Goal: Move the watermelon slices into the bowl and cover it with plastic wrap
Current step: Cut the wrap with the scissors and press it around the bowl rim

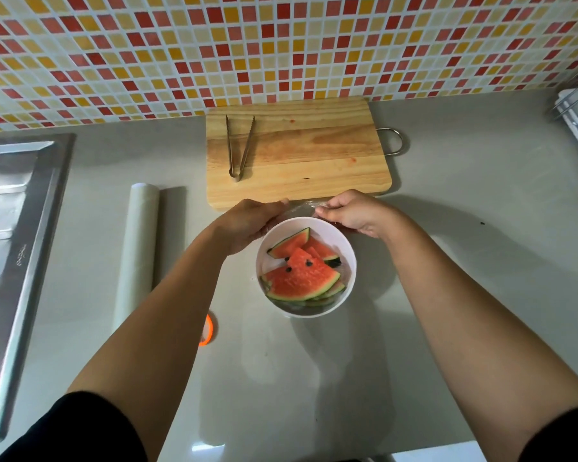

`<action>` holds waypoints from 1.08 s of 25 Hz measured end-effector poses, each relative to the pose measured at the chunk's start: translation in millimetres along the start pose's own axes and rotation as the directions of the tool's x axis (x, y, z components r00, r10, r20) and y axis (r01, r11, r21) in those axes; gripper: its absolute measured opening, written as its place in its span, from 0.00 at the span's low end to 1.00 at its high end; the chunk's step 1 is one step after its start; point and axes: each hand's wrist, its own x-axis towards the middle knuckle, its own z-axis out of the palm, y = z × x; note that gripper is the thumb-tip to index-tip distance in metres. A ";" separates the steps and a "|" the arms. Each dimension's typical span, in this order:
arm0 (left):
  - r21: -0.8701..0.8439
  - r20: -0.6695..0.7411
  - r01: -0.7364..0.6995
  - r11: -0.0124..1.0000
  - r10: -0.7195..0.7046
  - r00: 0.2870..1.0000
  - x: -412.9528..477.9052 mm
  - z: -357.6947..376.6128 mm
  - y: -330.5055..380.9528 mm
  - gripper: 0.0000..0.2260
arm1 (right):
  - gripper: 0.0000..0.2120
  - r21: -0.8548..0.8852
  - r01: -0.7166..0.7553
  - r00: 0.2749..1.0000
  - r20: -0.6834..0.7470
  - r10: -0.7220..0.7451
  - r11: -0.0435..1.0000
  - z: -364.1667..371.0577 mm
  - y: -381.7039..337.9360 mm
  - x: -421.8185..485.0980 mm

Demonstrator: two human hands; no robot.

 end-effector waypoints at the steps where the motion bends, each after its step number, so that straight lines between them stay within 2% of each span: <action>1: 0.072 0.046 0.009 0.997 -0.012 0.999 -1.6 -3.0 0.7 0.22 | 0.13 0.014 -0.010 1.000 0.017 0.010 1.000 -0.6 -1.7 -1.8; 3: 0.120 0.070 -0.031 0.992 0.022 0.997 -3.5 -4.8 3.3 0.17 | 0.12 0.052 -0.048 0.997 0.064 0.044 0.998 -1.8 -6.3 -6.1; 5: 0.096 0.027 -0.083 0.992 0.081 0.996 -4.3 -2.9 4.9 0.11 | 0.13 0.048 -0.072 0.993 0.094 0.068 0.996 -5.5 -8.2 -9.2; 7: 0.087 -0.024 -0.120 0.989 0.122 0.992 -4.9 2.0 2.5 0.12 | 0.11 0.093 -0.099 0.987 0.139 0.086 0.991 -9.3 -7.8 -11.9; 9: 0.110 -0.103 -0.153 0.982 0.165 0.981 -4.4 7.1 -2.0 0.12 | 0.16 0.156 -0.140 0.978 0.176 0.112 0.978 -9.0 -5.8 -12.8; 11: 0.142 -0.175 -0.181 0.973 0.204 0.963 -3.0 10.5 -4.6 0.13 | 0.24 0.222 -0.186 0.977 0.146 0.156 0.957 -5.9 -5.1 -12.5; 12: 0.157 -0.198 -0.184 0.970 0.214 0.957 -2.6 11.5 -4.9 0.13 | 0.25 0.250 -0.198 0.977 0.127 0.170 0.948 -4.4 -5.0 -11.3; 15: 0.230 -0.215 -0.164 0.959 0.215 0.953 -1.1 12.0 -4.9 0.13 | 0.10 0.308 -0.200 0.980 0.074 0.186 0.930 0.0 -6.5 -9.3; 17: 0.263 -0.235 -0.155 0.952 0.219 0.947 0.2 13.2 -6.1 0.13 | 0.09 0.317 -0.177 0.981 -0.020 0.193 0.932 4.6 -6.5 -8.4; 19: 0.290 -0.278 -0.146 0.946 0.229 0.933 0.7 14.4 -7.9 0.13 | 0.16 0.278 -0.167 0.972 -0.114 0.205 0.946 11.1 -6.4 -4.3; 22: 0.186 -0.288 -0.149 0.971 0.199 0.937 1.4 14.5 -10.4 0.13 | 0.17 0.253 -0.163 0.965 -0.160 0.207 0.954 15.2 -8.7 -0.6; 25: 0.018 -0.209 -0.105 0.994 0.106 0.972 -2.5 12.8 -15.2 0.13 | 0.20 0.253 -0.171 0.968 -0.136 0.210 0.952 10.2 -4.7 0.0; 27: 0.021 -0.183 -0.089 0.996 0.092 0.979 -4.3 12.7 -18.9 0.13 | 0.19 0.177 -0.184 0.972 -0.115 0.207 0.967 8.7 0.3 -0.9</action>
